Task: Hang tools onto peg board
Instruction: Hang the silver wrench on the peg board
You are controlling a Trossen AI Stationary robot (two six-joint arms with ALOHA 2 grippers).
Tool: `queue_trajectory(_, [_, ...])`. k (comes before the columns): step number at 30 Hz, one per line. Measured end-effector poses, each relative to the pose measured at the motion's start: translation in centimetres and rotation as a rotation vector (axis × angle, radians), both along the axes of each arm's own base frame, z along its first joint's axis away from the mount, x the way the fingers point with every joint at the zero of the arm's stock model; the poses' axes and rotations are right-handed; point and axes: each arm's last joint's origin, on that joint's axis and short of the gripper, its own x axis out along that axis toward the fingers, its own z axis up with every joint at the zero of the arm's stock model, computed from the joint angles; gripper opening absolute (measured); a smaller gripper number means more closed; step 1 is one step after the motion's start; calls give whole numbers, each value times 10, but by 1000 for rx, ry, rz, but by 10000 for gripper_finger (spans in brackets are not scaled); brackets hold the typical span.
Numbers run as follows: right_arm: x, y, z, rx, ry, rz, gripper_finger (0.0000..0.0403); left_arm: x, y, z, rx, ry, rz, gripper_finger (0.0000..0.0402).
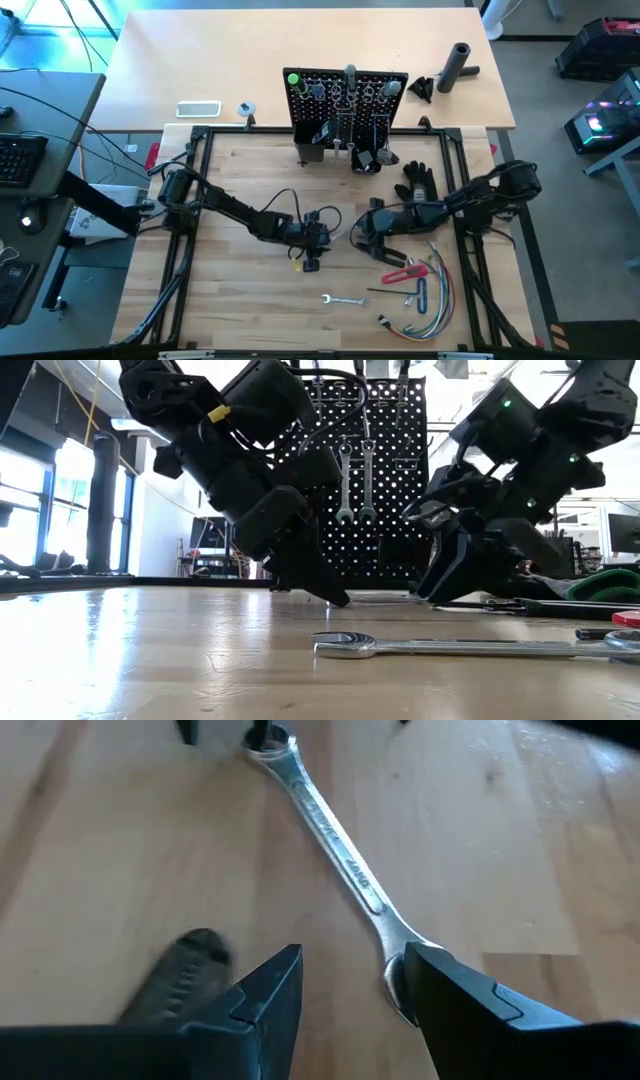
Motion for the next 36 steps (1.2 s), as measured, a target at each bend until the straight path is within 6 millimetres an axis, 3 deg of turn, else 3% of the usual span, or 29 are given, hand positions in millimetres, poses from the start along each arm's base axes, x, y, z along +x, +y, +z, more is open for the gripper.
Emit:
queue_trajectory(17, [3, -25, 1, -10, -1, 45, 174, -2, 1, -3, 35, 38, -75, 121])
queue_trajectory(28, [-1, -46, -9, 97, 62, 78, 173, -2, 1, -3, 44, 33, -82, 121])
queue_trajectory(36, [1, -43, -18, 107, 85, 89, 115, -2, 1, -3, 67, 31, -63, 121])
